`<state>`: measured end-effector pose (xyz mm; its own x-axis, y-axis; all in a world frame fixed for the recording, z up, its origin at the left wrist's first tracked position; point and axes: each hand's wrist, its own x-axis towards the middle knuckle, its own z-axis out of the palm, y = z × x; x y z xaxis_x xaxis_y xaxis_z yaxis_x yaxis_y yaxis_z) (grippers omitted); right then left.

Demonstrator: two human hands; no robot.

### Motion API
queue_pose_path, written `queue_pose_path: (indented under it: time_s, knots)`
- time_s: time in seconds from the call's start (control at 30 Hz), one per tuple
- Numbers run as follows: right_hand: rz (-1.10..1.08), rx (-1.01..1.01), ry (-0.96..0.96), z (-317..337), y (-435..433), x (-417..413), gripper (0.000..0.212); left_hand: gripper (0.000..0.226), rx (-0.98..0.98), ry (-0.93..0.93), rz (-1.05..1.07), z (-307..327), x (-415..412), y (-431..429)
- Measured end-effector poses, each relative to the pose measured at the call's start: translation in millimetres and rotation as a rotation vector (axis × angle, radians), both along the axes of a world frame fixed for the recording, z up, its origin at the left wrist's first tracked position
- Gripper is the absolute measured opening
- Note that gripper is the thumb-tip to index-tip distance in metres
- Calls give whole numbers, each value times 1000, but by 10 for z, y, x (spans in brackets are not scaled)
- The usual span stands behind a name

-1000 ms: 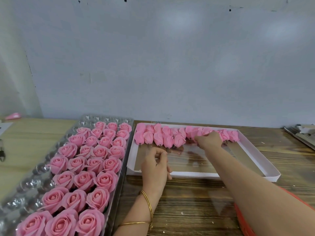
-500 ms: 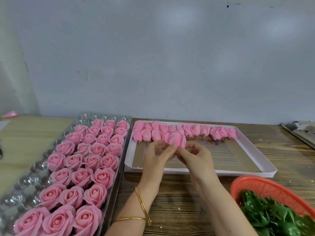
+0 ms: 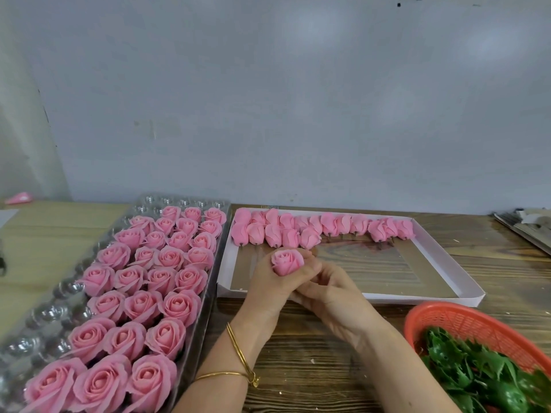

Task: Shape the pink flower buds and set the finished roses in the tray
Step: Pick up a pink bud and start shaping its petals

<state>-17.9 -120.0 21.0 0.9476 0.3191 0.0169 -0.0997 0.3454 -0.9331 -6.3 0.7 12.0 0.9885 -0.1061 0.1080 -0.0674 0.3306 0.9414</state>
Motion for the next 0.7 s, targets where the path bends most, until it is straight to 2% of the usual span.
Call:
queue_pose_path:
  time_s: [0.17,0.3,0.37,0.43,0.5,0.57,0.63,0.7]
  knots:
    - [49,7,2,-46,-62,3,38,18,75,-24,19,-42,-5,-31]
    - [25,17,-6,-98,-80,22,42,18,155,-82,71,-59,-20,-48]
    - [-47,15,8,-91,-87,51,43,17,244,-144,171,-64,-16,-50]
    - [-149,-1,24,-57,-100,81,34,20,366,-199,310,-70,-7,-56]
    - [-222,-65,2,-22,-96,93,35,25,488,-287,404,-76,2,-68]
    - [-269,-180,-57,6,-44,89,27,23,558,-341,411,-96,-1,-96]
    - [-265,-269,-111,16,27,81,20,18,567,-326,363,-115,-19,-134]
    - [-249,-332,-124,24,77,90,12,25,562,-287,349,-126,-33,-140]
